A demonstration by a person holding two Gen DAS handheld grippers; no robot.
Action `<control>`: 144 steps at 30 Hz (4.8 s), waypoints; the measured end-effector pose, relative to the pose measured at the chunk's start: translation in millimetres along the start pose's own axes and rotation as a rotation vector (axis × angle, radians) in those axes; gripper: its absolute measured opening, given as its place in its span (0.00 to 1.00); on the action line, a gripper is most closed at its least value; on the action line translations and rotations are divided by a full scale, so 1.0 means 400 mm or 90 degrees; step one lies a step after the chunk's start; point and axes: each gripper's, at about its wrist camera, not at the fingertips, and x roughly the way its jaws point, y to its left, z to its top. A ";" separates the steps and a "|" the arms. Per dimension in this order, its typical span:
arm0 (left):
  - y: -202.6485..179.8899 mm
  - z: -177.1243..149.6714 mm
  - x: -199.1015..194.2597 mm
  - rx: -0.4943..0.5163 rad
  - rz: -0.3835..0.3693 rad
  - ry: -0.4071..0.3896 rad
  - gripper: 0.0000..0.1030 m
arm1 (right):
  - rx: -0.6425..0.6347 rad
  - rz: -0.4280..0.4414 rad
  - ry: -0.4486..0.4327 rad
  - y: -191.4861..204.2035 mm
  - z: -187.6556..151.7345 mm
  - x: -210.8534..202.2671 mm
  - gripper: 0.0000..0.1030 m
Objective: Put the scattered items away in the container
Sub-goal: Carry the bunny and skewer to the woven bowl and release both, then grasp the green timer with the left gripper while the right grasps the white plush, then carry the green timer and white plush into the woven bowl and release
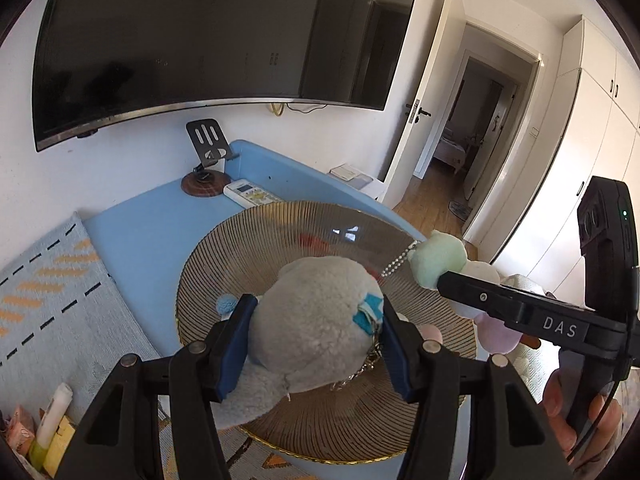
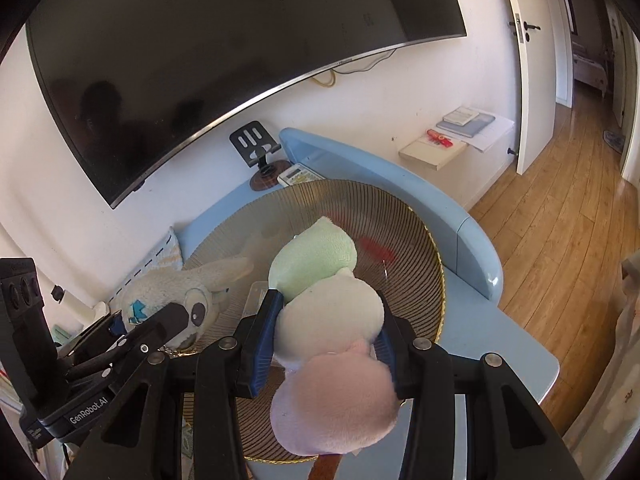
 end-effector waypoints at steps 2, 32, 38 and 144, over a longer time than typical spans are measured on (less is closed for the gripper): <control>-0.006 -0.009 0.016 0.004 -0.007 0.005 0.53 | 0.002 -0.003 0.010 -0.003 0.002 0.025 0.43; 0.017 -0.081 -0.193 0.017 0.024 0.018 0.79 | 0.014 0.033 0.025 0.056 -0.041 -0.065 0.68; 0.051 -0.135 -0.326 0.015 0.073 -0.014 0.80 | -0.048 0.075 0.018 0.181 -0.060 -0.113 0.76; 0.268 -0.208 -0.555 -0.042 0.274 -0.007 0.78 | -0.244 0.207 0.061 0.498 -0.130 -0.133 0.58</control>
